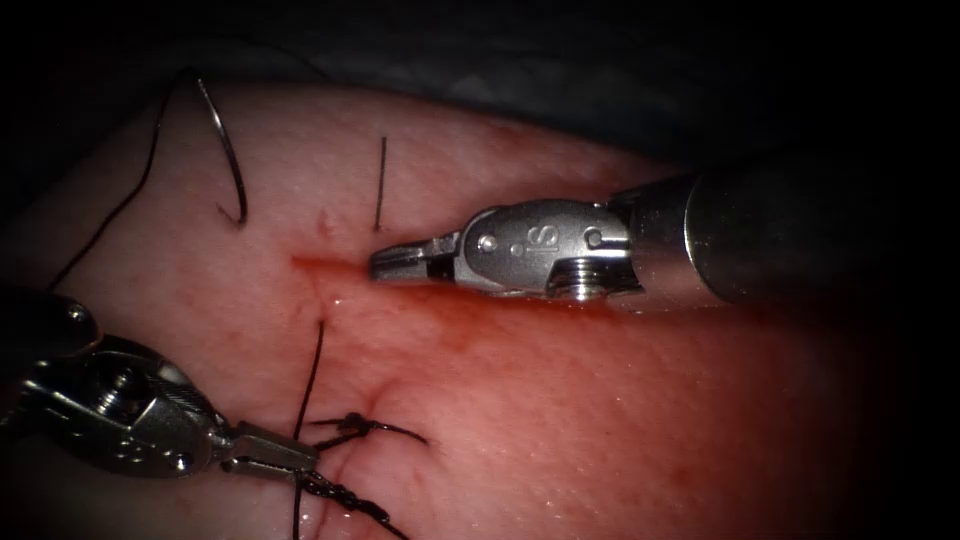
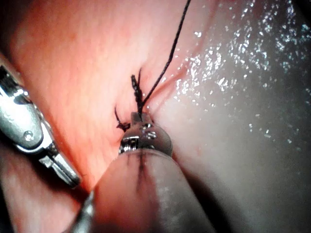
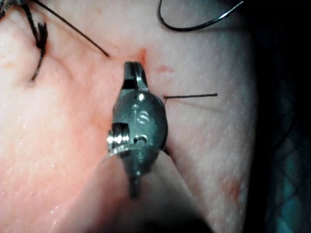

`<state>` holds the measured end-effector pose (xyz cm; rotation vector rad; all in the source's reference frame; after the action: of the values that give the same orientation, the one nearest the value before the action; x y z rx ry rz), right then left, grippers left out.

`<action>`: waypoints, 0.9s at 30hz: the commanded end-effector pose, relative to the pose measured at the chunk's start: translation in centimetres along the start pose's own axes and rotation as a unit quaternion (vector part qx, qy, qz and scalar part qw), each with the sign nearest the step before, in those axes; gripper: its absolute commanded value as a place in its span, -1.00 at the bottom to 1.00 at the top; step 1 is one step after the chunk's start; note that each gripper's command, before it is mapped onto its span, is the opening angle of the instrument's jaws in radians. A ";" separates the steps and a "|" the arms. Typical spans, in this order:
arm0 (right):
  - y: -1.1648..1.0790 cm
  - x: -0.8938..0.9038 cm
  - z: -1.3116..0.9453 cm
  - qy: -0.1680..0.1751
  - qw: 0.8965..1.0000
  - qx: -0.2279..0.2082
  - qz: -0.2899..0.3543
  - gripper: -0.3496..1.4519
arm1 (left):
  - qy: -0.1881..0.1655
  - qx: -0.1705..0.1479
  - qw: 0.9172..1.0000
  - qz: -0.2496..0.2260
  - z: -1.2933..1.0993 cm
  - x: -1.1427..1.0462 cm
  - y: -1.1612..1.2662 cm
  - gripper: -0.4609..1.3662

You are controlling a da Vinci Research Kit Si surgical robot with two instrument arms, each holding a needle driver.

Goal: Wound Closure
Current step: Grab a length of suture with the left hand

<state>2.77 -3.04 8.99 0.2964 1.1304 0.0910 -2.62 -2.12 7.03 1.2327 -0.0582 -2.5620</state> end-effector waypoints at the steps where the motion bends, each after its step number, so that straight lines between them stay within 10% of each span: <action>1: 0.00 0.00 0.00 0.000 1.000 -0.002 0.000 -1.00 | 0.000 -0.001 1.000 0.000 0.00 0.00 0.01 -0.88; 10: 0.00 0.00 0.00 0.000 1.000 -0.002 0.000 -0.92 | -0.005 0.005 1.000 0.003 0.02 -0.02 0.13 -0.88; 20: 0.00 0.01 0.00 0.000 1.000 -0.002 0.000 -0.93 | -0.012 0.021 1.000 -0.014 0.06 -0.03 0.25 0.09; 27: -0.01 0.01 0.00 0.000 1.000 -0.002 0.000 -0.97 | -0.017 0.024 0.999 -0.018 0.06 -0.02 0.27 -0.02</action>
<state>2.78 -3.05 8.98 0.2955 1.1309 0.0909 -2.59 -2.38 7.12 1.2176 -0.1048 -2.6267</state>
